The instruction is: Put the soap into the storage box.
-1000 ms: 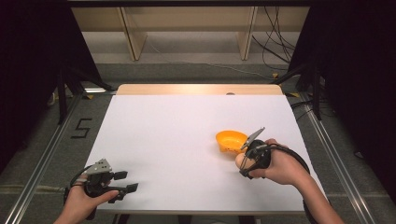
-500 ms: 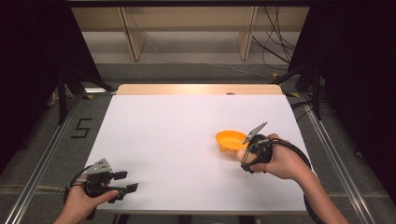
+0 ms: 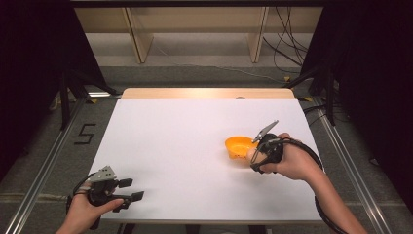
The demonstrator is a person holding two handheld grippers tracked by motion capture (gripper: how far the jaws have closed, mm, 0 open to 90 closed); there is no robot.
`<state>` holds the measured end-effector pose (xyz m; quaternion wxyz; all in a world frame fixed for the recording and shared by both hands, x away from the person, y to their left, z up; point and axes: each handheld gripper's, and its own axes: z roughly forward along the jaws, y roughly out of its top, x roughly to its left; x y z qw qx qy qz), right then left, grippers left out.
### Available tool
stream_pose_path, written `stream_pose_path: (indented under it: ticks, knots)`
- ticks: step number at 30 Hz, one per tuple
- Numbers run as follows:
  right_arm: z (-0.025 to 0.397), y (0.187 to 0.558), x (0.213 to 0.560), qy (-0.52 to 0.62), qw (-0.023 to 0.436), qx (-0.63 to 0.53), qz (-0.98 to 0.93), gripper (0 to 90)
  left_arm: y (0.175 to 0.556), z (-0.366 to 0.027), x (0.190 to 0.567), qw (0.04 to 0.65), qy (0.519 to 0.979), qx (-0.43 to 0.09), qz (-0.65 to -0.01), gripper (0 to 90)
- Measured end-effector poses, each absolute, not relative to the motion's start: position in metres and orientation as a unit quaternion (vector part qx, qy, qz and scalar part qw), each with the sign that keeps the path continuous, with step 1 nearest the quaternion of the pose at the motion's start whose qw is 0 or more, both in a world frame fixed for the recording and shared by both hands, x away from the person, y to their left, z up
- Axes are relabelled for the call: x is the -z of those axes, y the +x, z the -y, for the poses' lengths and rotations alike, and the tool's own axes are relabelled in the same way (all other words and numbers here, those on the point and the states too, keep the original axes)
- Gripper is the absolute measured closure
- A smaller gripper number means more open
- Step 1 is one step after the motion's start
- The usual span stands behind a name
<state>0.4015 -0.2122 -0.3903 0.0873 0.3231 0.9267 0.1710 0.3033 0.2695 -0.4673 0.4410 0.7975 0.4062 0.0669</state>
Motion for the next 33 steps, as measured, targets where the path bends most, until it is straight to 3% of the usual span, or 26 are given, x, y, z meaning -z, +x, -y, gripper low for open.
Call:
stream_pose_path:
  ticks: [33]
  knots:
    - [0.195, 0.453, 0.388, 0.316, 0.111, -0.198, -0.921, 33.2, 0.304, -0.269, 0.467, 0.442, 0.797, -0.065, -0.407, 27.9]
